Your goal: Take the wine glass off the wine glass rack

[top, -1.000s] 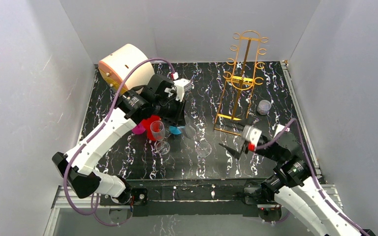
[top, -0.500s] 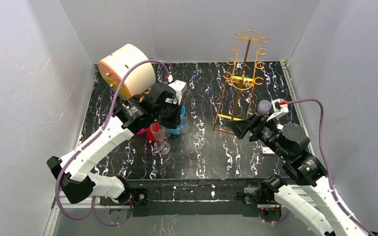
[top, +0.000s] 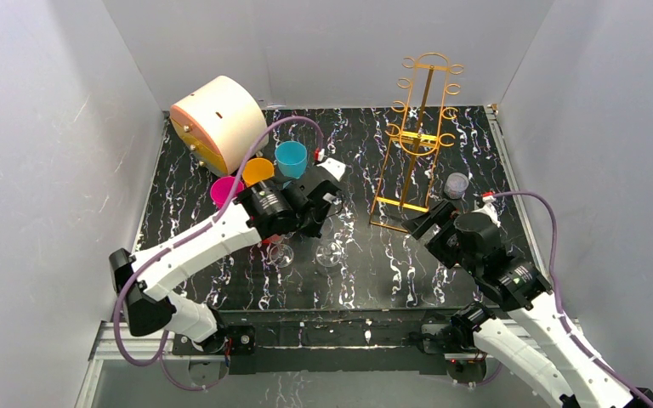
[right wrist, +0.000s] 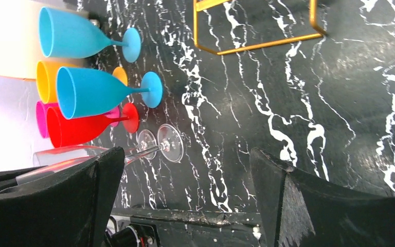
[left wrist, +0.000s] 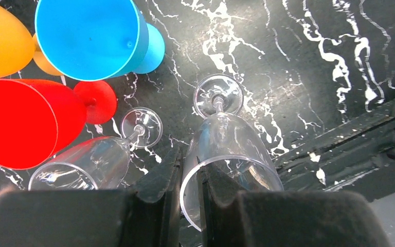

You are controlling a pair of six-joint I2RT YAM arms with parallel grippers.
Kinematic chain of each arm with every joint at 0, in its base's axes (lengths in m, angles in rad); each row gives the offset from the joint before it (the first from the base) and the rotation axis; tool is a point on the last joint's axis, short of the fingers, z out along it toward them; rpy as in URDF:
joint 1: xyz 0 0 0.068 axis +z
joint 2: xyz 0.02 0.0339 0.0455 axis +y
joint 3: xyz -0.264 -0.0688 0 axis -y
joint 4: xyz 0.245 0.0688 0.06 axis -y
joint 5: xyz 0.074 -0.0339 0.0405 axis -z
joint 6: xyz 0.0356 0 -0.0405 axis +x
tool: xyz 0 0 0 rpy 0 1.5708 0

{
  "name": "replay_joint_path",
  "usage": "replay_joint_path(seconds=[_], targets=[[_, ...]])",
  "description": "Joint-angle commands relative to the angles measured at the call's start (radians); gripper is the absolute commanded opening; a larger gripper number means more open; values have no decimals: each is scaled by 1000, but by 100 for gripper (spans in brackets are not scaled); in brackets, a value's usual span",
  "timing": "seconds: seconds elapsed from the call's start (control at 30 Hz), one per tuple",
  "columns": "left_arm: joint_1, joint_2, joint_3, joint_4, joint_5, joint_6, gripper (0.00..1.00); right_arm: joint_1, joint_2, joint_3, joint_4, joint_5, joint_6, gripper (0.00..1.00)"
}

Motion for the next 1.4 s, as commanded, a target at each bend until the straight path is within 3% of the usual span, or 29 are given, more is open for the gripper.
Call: replay_joint_path(seconds=[0.0, 0.37, 1.37], targets=[[-13, 16, 37, -30, -96, -36, 0, 0, -17, 45, -56, 86, 76, 99], [-9, 61, -2, -53, -138, -92, 0, 0, -65, 57, -85, 131, 72, 97], [125, 74, -55, -24, 1, -106, 0, 1, -6, 64, -78, 106, 38, 98]])
